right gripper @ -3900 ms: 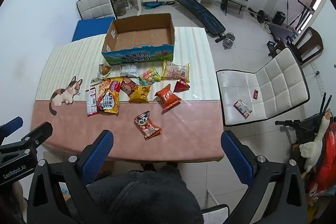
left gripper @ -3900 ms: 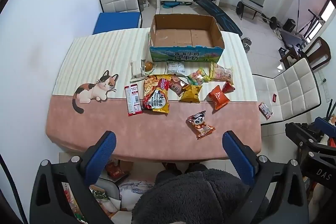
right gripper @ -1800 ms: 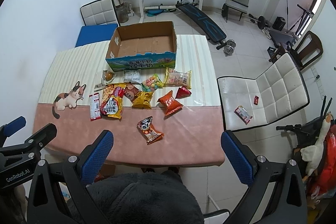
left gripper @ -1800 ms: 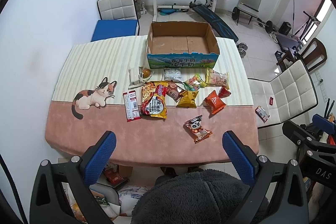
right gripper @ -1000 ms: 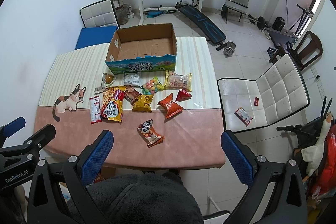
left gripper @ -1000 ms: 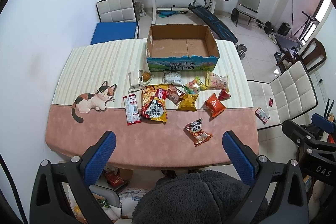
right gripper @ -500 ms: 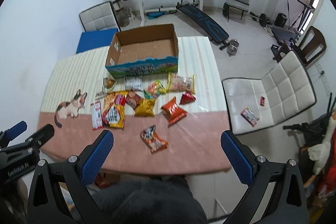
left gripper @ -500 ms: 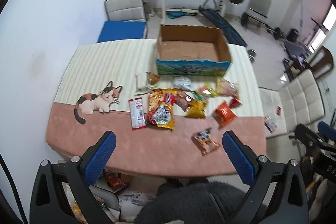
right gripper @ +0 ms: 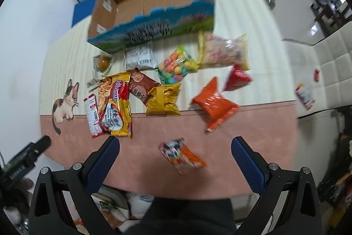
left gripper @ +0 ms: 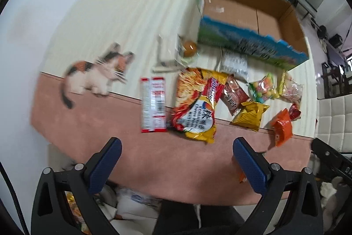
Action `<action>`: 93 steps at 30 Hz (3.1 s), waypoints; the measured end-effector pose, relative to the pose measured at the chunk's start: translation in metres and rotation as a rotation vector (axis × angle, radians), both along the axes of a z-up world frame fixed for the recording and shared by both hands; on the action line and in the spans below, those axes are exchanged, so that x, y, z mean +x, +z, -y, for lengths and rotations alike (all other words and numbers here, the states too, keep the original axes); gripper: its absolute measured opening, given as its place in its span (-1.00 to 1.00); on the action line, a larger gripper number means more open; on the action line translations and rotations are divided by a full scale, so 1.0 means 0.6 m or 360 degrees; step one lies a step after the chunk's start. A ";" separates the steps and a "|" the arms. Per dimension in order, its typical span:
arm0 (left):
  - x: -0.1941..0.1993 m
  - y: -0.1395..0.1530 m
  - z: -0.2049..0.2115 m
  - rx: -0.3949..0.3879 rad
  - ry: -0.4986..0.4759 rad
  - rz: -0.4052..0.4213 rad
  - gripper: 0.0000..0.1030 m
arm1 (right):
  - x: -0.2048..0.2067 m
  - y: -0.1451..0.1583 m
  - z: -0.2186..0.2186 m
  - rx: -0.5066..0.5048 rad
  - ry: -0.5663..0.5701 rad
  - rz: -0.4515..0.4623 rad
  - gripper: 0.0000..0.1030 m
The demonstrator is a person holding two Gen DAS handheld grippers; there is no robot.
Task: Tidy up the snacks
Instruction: 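Grasp the yellow-red noodle bag with the left tool while the right tool grasps the yellow packet, then carry both packets into the cardboard box and open both tools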
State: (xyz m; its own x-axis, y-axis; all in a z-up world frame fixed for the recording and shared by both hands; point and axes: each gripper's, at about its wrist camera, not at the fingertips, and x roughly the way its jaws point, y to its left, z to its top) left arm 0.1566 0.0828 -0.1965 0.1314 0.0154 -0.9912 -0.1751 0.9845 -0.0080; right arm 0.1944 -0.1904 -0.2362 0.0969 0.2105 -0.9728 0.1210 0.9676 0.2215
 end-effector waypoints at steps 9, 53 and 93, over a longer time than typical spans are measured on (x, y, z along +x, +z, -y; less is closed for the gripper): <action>0.142 -0.231 0.023 -0.0104 -0.0144 -0.0350 1.00 | 0.094 -0.187 -0.065 0.0036 -0.0011 -0.0293 0.95; 0.026 0.020 0.080 -0.0181 -0.0194 0.0003 0.64 | 0.071 -0.100 -0.057 0.0218 -0.0042 -0.0128 -0.08; 0.547 -0.106 0.237 -0.0275 -0.0240 -0.0304 0.64 | 0.648 -0.142 -0.009 -0.0047 0.0377 -0.0098 -0.08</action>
State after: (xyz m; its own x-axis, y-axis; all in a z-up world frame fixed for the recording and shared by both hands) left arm 0.4848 -0.0596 -0.2603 -0.0700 -0.1610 -0.9845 -0.0416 0.9865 -0.1583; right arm 0.5831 -0.1851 -0.3216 -0.0115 0.1914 -0.9814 -0.0975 0.9766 0.1916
